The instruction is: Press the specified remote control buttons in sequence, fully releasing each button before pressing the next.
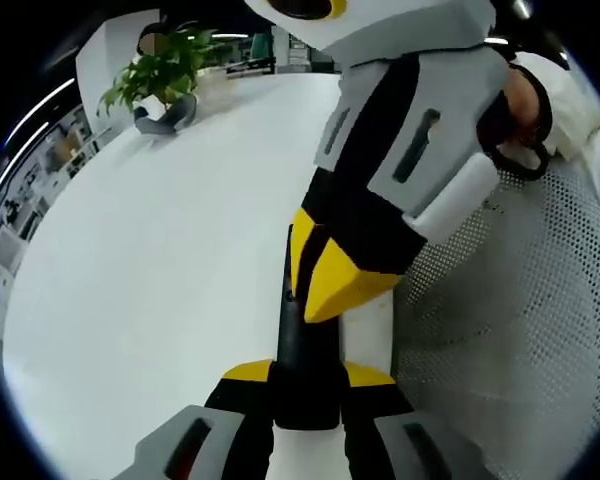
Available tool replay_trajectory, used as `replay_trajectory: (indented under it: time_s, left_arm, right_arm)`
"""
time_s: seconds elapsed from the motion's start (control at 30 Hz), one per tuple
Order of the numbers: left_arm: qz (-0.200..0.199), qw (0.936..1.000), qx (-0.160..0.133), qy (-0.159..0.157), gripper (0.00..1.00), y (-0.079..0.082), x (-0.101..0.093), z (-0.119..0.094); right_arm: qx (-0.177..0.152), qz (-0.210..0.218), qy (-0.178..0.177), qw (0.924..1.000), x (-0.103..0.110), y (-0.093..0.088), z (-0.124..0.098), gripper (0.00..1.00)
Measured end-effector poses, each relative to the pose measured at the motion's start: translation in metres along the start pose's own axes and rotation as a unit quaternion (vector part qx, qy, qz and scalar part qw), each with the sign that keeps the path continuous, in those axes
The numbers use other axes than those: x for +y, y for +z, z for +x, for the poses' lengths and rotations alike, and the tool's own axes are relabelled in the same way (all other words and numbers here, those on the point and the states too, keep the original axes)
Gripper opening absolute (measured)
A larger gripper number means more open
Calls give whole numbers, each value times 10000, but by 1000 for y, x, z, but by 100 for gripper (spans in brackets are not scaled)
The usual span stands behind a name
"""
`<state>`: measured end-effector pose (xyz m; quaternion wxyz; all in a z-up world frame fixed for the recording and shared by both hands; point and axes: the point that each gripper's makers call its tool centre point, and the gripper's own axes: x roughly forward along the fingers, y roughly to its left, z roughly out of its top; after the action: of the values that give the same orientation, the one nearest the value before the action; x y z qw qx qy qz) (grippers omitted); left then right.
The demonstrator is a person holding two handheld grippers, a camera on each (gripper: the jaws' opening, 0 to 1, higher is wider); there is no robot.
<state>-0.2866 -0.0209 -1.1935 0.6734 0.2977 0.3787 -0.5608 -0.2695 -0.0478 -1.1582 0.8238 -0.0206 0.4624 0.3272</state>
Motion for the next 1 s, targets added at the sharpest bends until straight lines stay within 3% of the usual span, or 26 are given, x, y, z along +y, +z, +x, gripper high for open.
replay_trajectory:
  time_s: [0.13, 0.27, 0.4, 0.63, 0.8, 1.0]
  left_arm:
    - [-71, 10000, 5, 52, 24, 1, 0, 0]
    - [-57, 10000, 6, 64, 24, 1, 0, 0]
    - [4, 10000, -6, 66, 24, 0, 0, 0]
    - [84, 9999, -100, 50, 24, 1, 0, 1]
    - [131, 9999, -59, 23, 24, 1, -1, 1]
    - [177, 9997, -150, -6, 24, 1, 0, 0]
  right_arm:
    - [-371, -121, -474, 9981, -18, 12, -18, 15]
    - [-742, 23, -645, 9952, -28, 22, -34, 22]
    - [-823, 22, -885, 9927, -38, 19, -48, 26]
    - [-1425, 177, -1267, 9815, -56, 28, -76, 39]
    - [-1797, 35, -1495, 9723, -61, 34, -90, 52]
    - [-1961, -20, -1656, 9665, -64, 35, -96, 63]
